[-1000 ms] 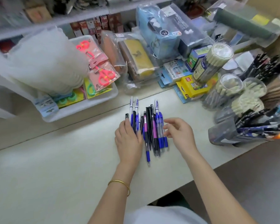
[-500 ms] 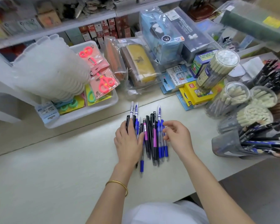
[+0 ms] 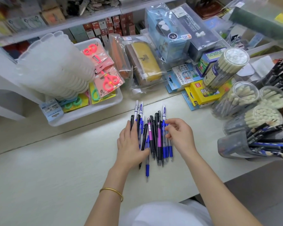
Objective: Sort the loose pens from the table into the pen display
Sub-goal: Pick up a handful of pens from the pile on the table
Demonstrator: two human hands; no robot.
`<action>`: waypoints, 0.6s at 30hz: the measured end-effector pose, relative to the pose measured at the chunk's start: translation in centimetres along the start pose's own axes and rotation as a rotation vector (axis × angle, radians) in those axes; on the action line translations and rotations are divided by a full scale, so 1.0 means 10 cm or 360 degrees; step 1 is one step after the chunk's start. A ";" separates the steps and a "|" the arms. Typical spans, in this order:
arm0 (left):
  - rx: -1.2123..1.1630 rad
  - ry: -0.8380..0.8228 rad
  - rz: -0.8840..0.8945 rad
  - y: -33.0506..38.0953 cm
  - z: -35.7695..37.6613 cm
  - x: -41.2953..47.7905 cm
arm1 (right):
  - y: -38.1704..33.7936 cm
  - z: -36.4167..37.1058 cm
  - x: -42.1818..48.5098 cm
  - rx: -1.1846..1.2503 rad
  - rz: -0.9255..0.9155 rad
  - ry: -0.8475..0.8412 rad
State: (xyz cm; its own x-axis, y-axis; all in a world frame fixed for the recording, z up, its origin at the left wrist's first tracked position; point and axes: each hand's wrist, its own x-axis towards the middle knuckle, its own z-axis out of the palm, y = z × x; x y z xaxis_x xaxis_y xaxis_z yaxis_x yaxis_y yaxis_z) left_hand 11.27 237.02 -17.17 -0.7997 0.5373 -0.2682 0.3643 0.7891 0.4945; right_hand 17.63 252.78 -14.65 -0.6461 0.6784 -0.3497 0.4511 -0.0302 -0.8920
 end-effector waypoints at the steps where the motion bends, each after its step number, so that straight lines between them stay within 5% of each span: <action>1: -0.0002 0.0003 0.0001 0.00 0.00 0.01 | 0.01 0.01 0.00 -0.0005 -0.0005 -0.0007; 12: 0.0190 0.0295 -0.0061 0.10 -0.02 0.17 | 0.04 0.00 -0.02 -0.0017 -0.0010 -0.0016; 18: 0.0317 0.0080 -0.0072 0.13 -0.06 0.24 | 0.05 -0.04 0.01 -0.0018 0.0011 0.0018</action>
State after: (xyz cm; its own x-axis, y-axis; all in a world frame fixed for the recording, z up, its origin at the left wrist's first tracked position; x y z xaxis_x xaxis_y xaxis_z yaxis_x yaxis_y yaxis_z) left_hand 9.54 239.13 -16.66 -0.8385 0.4882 -0.2421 0.4106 0.8581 0.3084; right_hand 18.07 253.11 -15.01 -0.6358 0.6866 -0.3525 0.4627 -0.0265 -0.8861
